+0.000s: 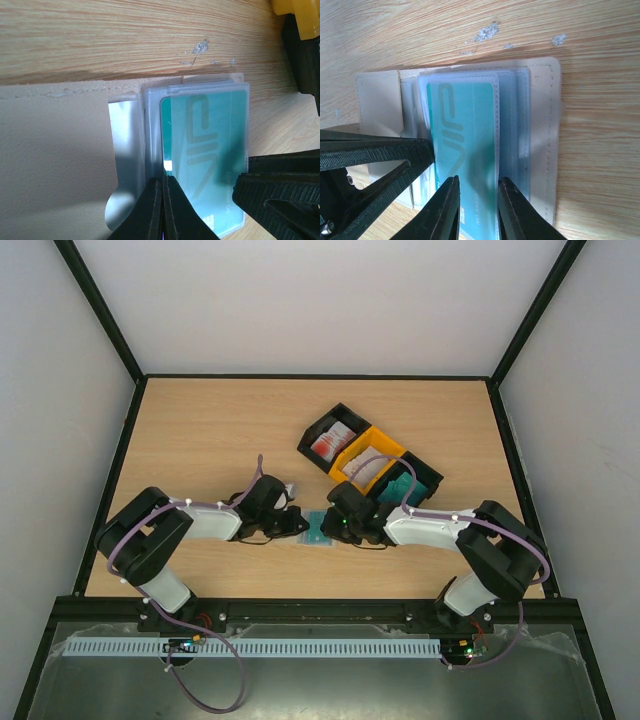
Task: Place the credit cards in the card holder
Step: Insert the credit card into the card holder.
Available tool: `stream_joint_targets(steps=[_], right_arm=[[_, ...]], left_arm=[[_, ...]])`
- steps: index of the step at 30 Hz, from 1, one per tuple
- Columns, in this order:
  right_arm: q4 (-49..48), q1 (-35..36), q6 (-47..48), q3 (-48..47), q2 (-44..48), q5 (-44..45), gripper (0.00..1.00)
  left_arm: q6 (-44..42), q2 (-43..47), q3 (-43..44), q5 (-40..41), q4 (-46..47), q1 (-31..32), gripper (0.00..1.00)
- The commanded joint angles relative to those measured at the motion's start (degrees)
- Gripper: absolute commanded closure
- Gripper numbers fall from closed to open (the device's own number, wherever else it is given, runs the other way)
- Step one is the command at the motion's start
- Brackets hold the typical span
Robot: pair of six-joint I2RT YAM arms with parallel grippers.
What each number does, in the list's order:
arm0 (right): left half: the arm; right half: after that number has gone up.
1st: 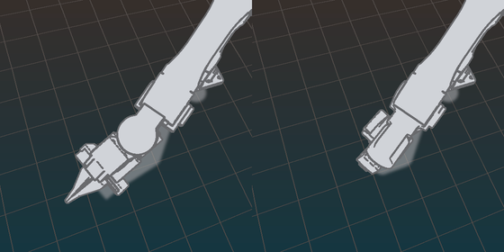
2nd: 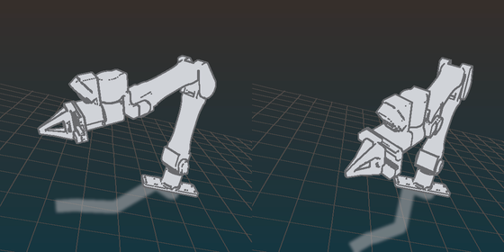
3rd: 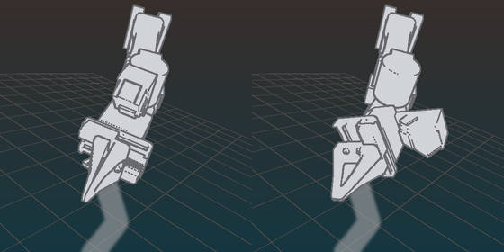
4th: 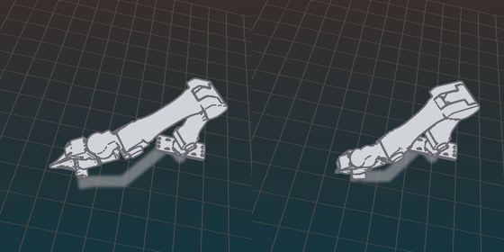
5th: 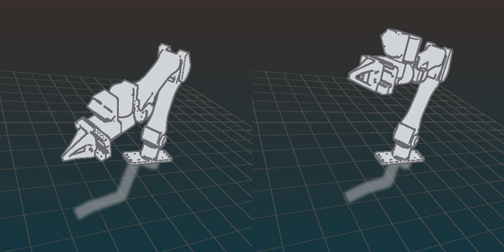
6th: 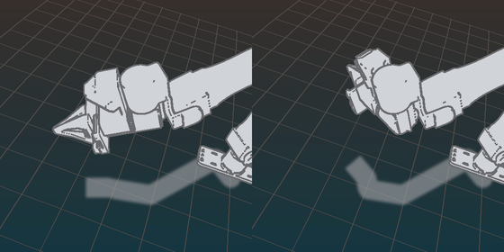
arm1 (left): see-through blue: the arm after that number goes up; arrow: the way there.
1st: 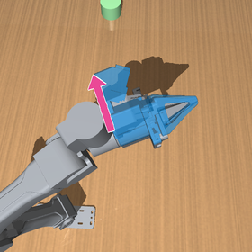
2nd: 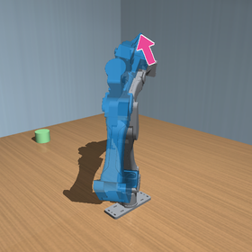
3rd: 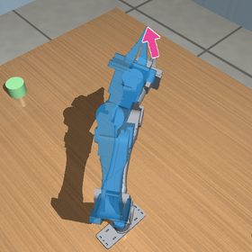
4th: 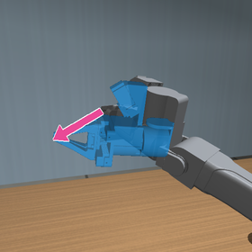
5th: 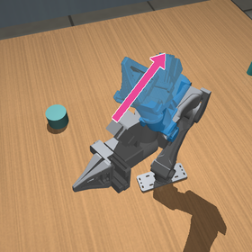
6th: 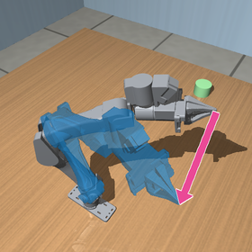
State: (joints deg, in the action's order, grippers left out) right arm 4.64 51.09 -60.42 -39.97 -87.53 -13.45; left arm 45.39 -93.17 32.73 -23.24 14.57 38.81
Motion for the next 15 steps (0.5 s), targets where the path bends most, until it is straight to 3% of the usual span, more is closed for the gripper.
stream_joint_targets(steps=[1,12,15], right_arm=[[-2.5,0.5,-1.3,0.1,-0.3,-1.4,0.78],[-9.0,0.2,-4.7,1.1,-1.3,-4.6,0.81],[-8.2,0.2,-3.6,0.3,-2.3,-3.4,0.89]], left_arm=[[-1.2,-3.8,-2.5,7.2,-10.3,-0.6,0.98],[-0.9,-2.6,-2.9,7.0,-10.2,-0.6,0.98],[-0.9,-0.9,-2.4,6.1,-10.5,-0.6,0.97]])
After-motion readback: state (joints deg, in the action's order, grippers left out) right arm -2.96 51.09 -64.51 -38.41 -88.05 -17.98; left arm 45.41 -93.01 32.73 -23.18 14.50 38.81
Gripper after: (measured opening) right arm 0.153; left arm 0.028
